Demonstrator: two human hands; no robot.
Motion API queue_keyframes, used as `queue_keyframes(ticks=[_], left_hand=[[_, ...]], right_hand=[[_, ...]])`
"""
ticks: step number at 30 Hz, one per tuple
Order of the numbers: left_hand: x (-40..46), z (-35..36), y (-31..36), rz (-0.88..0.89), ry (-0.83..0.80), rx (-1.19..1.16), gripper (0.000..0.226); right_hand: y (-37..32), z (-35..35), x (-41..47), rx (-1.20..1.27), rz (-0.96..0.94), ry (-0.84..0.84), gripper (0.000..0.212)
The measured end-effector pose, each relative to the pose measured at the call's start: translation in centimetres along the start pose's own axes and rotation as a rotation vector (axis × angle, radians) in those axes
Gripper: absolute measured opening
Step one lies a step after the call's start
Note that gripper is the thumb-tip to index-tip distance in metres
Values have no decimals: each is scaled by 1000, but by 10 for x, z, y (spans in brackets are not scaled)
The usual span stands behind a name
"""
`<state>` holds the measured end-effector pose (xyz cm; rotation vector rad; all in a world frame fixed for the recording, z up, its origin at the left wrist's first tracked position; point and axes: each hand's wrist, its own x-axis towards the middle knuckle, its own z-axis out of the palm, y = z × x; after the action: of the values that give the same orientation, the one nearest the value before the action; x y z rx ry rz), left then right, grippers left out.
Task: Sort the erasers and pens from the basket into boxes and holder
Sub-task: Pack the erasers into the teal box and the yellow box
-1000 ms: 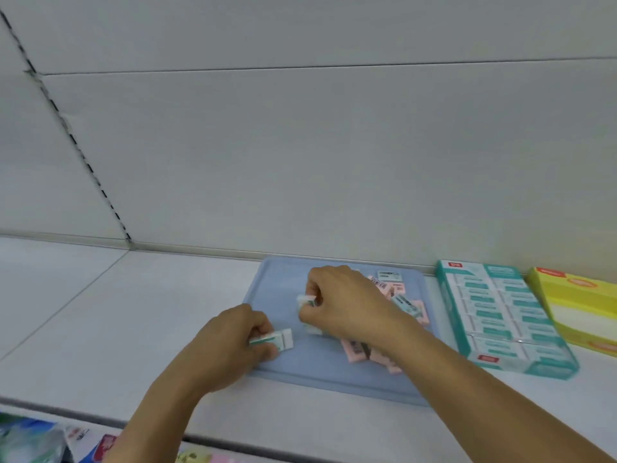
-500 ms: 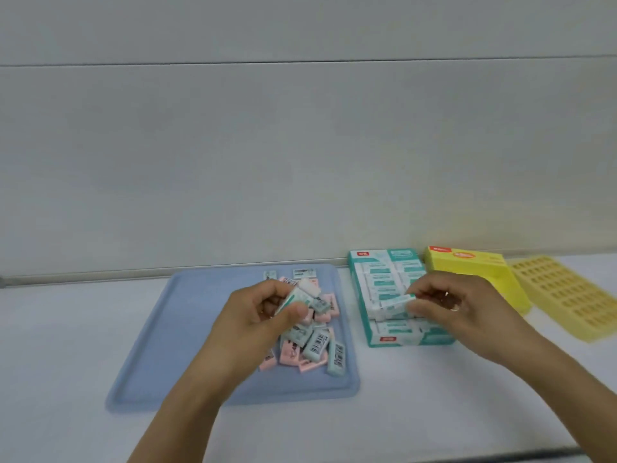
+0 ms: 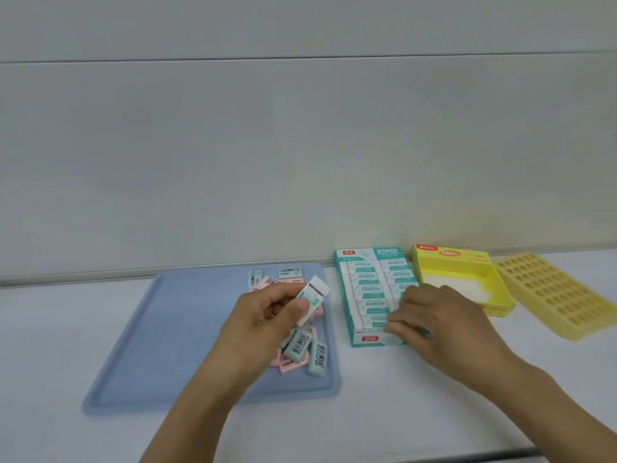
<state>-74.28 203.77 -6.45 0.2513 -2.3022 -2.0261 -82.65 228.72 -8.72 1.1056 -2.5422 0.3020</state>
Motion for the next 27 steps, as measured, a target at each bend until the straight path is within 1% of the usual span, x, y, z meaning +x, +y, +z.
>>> queue_keyframes(ticks=[3,5,7,9,13,15,17,18,19,20,21,22,23,25,26,27], left_hand=[[2,7,0,-8,0,-16,21],[3,11,0,-10,-16,-46,22],[3,16,0,-10,-48,-79,22],[4,21,1,-4,-72,-96,22],[5,32,3,21,-106,-109,23],[5,36,4,26,-114,-94,24],[6,38,3,36,-115,-91,25],[6,39,3,39,-110,-99,25],[6,41,4,39,-103,-117,24],[6,43,6,40,-96,-145,22],[7,46,7,39,-89,-176,19],[8,50,10,40,-85,-199,16],[10,55,13,44,-84,-210,13],[15,66,19,76,-82,-205,10],[17,71,21,104,-77,-159,9],[19,73,21,142,-59,-53,7]], right_hand=[[-9,-2,7,198,277,-108,14],[-13,-4,10,299,369,-160,10],[-17,-8,13,350,426,-192,11],[-21,-12,16,331,465,-213,13],[-33,-13,23,196,531,-225,29],[-36,-10,27,190,578,-245,27],[-35,-9,28,168,580,-255,23],[-35,-10,26,189,553,-230,23],[-35,-9,24,294,513,-172,25],[-37,-9,22,508,480,-82,27],[-42,-12,21,777,466,18,26],[-47,-15,21,994,469,107,20],[-49,-16,21,1103,465,182,16],[-48,-19,22,1081,428,295,25],[-43,-20,22,1034,419,333,26],[-35,-21,21,992,424,356,25]])
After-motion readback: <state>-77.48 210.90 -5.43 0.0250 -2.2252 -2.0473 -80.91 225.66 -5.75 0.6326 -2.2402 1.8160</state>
